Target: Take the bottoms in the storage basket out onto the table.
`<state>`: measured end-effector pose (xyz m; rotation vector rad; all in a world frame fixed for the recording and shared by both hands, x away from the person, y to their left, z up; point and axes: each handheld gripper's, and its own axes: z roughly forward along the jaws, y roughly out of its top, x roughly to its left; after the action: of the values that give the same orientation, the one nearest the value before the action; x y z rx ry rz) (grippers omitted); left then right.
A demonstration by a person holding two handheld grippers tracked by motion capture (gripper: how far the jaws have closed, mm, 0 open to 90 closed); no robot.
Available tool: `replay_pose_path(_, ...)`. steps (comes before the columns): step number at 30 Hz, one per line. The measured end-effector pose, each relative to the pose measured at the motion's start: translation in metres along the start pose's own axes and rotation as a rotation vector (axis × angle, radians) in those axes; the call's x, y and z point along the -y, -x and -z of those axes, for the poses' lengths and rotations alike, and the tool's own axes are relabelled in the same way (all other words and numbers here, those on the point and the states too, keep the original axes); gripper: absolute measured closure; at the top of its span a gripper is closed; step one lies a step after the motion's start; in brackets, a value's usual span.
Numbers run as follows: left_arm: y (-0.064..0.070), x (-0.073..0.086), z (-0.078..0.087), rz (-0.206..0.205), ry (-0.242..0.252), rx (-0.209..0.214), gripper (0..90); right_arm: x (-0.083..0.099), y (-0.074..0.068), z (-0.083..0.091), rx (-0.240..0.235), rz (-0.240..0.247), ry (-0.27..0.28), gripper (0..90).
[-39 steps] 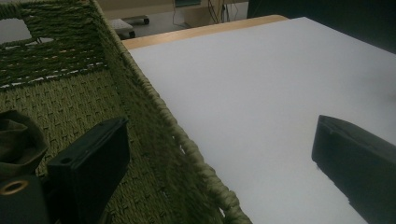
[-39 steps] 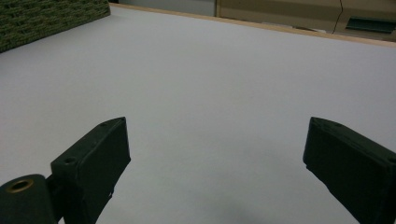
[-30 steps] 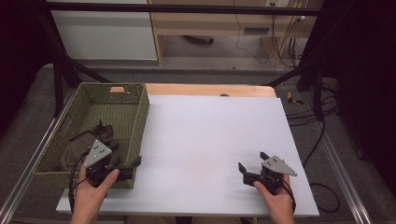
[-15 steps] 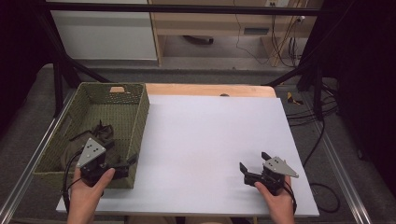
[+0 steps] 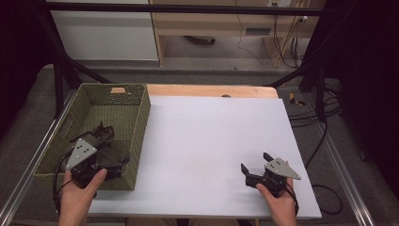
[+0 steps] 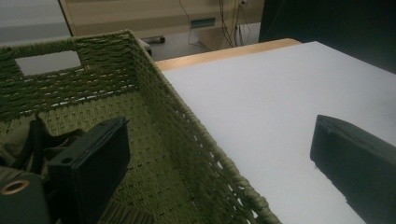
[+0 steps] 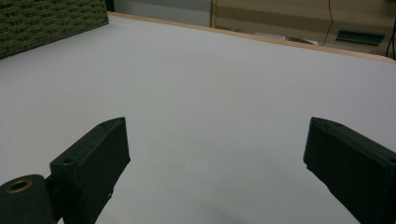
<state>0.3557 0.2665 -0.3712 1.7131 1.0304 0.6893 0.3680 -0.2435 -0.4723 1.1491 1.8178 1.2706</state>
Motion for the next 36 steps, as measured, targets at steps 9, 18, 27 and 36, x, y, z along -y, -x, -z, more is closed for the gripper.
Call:
replay_pose_path(9, -0.005, -0.005, 0.007, 0.017, -0.001, -0.063, 4.8, 0.001, 0.001, 0.000, 0.007, 0.003, -0.006, 6.9)
replay_pose_path(18, -0.019, -0.020, 0.004, -0.029, -0.098, -0.114, 5.2, 0.001, -0.001, 0.002, -0.003, 0.013, -0.001, 6.9)
replay_pose_path(27, -0.055, -0.040, 0.008, -0.055, -0.220, -0.142, 5.9, 0.001, -0.005, 0.001, -0.022, 0.028, -0.008, 6.5)
replay_pose_path(36, -0.074, -0.048, 0.005, -0.090, -0.333, -0.144, 6.0, 0.002, -0.005, 0.001, -0.020, 0.033, -0.018, 6.4)
